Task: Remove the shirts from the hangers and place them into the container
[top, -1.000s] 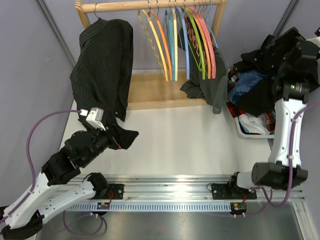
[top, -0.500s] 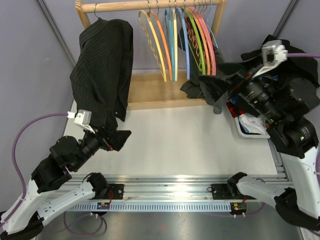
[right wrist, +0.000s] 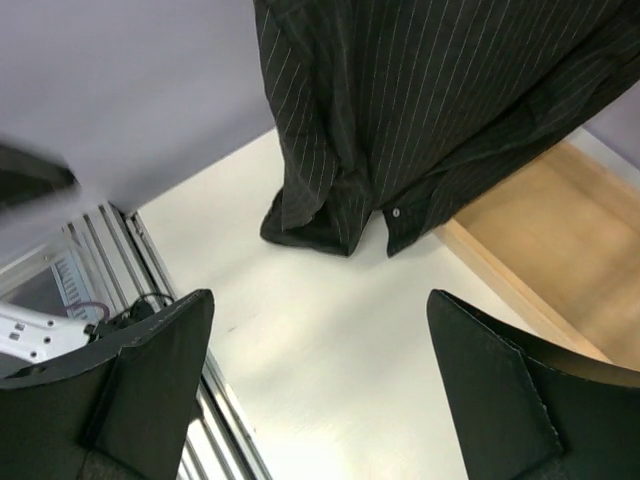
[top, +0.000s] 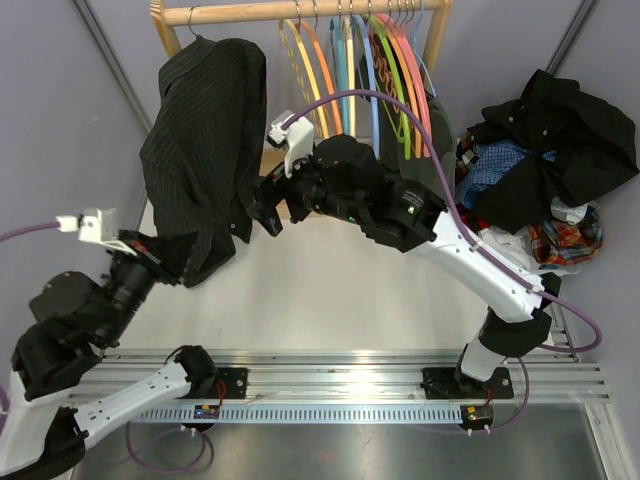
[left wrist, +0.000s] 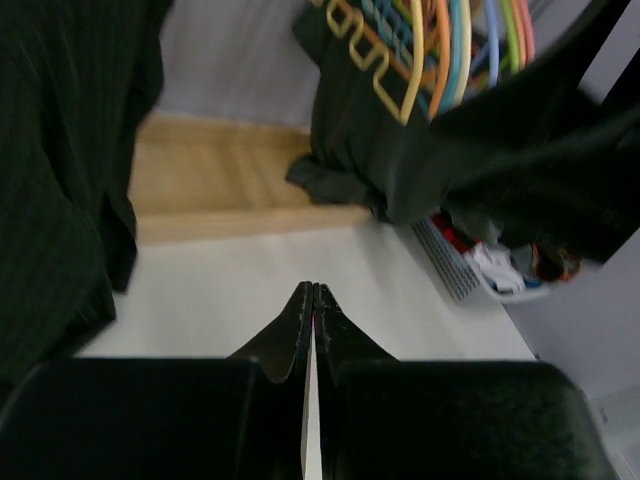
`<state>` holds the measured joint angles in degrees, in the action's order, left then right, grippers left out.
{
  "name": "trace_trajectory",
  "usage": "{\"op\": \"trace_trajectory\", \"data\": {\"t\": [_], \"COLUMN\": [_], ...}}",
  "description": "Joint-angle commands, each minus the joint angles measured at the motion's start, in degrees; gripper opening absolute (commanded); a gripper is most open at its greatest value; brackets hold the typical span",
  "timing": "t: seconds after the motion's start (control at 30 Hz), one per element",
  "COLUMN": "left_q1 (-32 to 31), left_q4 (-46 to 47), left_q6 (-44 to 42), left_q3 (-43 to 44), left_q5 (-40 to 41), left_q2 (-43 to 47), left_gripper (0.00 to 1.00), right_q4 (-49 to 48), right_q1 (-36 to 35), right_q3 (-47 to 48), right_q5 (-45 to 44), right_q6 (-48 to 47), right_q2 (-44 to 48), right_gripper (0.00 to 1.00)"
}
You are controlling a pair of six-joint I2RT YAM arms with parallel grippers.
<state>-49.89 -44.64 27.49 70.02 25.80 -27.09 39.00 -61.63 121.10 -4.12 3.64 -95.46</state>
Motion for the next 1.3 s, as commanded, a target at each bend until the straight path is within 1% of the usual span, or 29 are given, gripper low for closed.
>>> {"op": "trace_trajectory", "data": {"t": [0.0, 0.07, 0.1, 0.13, 0.17, 0.2, 0.23, 0.27, 0.3, 0.37, 0.4, 0.43, 0.47, 0.5, 0.57, 0.7, 0.77, 0.9, 1.0, 1.07, 1.17, 1.2, 1.23, 1.27], "left_q1": [-0.12, -0.12, -0.12, -0.12, -0.12, -0.12, 0.05, 0.4, 1.36, 6.8, 9.17, 13.28, 15.15, 18.04, 21.39, 26.49, 27.38, 27.83, 27.83, 27.74, 27.65, 27.65, 27.74, 28.0], "left_q4": [4.98, 8.85, 12.87, 14.74, 17.02, 21.48, 23.53, 25.03, 26.17, 24.44, 22.25, 21.36, 20.22, 18.21, 17.31, 14.86, 15.2, 17.21, 20.64, 22.57, 28.63, 32.13, 33.82, 37.4], "left_q6": [-10.33, -17.96, -20.86, -26.11, -28.95, -31.5, -36.4, -38.28, -39.69, -39.27, -38.48, -37.17, -36.63, -36.1, -36.01, -34.69, -35.13, -38.73, -41.71, -43.21, -47.69, -50.05, -51.12, -52.17], "left_q3": [9.33, 13.38, 14.52, 17.14, 18.04, 19.0, 21.19, 22.43, 24.36, 31.55, 33.76, 35.78, 40.59, 42.72, 47.29, 53.62, 54.43, 57.24, 56.72, 54.89, 51.64, 50.93, 49.79, 48.21], "left_q5": [10.56, 11.72, 13.99, 15.06, 16.11, 17.34, 17.79, 17.88, 16.84, 13.68, 9.57, 7.96, 6.12, 3.67, 2.59, 1.27, 2.75, 13.89, 21.19, 23.15, 27.62, 29.2, 29.22, 29.22], "left_q2": [-8.73, -12.18, -14.02, -18.13, -20.0, -21.76, -25.69, -27.47, -29.84, -36.34, -38.45, -40.39, -45.02, -47.15, -52.77, -60.16, -61.84, -65.19, -66.33, -66.43, -66.69, -66.69, -66.6, -66.69], "left_gripper": [0.0, 0.0, 0.0, 0.0, 0.0, 0.0, 0.0, 0.0, 0.0, 0.0, 0.0, 0.0, 0.0, 0.0, 0.0, 0.0, 0.0, 0.0, 0.0, 0.0, 0.0, 0.0, 0.0, 0.0], "right_q4": [1.6, 1.16, 0.73, 0.37, -0.06, -1.11, -1.82, -2.26, -3.05, -3.84, -4.72, -4.99, -4.99, -4.82, -4.9, -5.08, -5.08, -5.34, -5.87, -6.04, -6.4, -6.4, -6.22, -6.22], "right_q1": [-2.88, -4.81, -5.17, -6.13, -6.4, -6.66, -6.93, -7.19, -7.19, -7.63, -7.81, -7.89, -8.24, -8.33, -8.42, -8.34, -8.42, -8.34, -8.42, -8.42, -8.34, -8.34, -8.34, -8.34], "right_q3": [3.54, -0.22, -1.9, -3.66, -7.77, -10.07, -12.35, -16.47, -18.34, -23.68, -25.28, -26.6, -28.79, -29.68, -32.49, -36.01, -37.85, -39.97, -40.77, -40.51, -40.07, -39.98, -39.8, -39.54], "right_q5": [-5.27, -6.68, -7.39, -7.83, -7.92, -7.66, -7.57, -7.4, -7.31, -7.22, -7.13, -7.13, -7.48, -8.0, -8.79, -9.07, -9.76, -10.12, -9.5, -8.37, -7.66, -7.48, -7.48, -7.31], "right_q6": [-0.83, 0.74, 1.45, 2.24, 3.9, 4.7, 5.67, 7.33, 8.22, 10.5, 11.03, 11.56, 12.35, 12.79, 13.58, 14.73, 14.82, 14.55, 14.47, 14.38, 13.94, 13.76, 13.68, 13.5], "right_q2": [0.89, 1.06, 1.59, 2.03, 2.64, 4.04, 4.84, 5.63, 7.46, 9.32, 11.07, 11.87, 12.49, 13.88, 15.99, 18.72, 19.61, 20.75, 19.88, 19.09, 17.68, 17.15, 16.89, 16.54], "right_gripper": [0.94, 0.94, 0.97, 0.98, 0.98, 0.99, 0.99, 1.0, 0.99, 1.0, 0.99, 0.99, 0.99, 1.0, 0.99, 0.99, 0.99, 1.0, 0.99, 1.0, 0.99, 0.99, 0.99, 0.99]}}
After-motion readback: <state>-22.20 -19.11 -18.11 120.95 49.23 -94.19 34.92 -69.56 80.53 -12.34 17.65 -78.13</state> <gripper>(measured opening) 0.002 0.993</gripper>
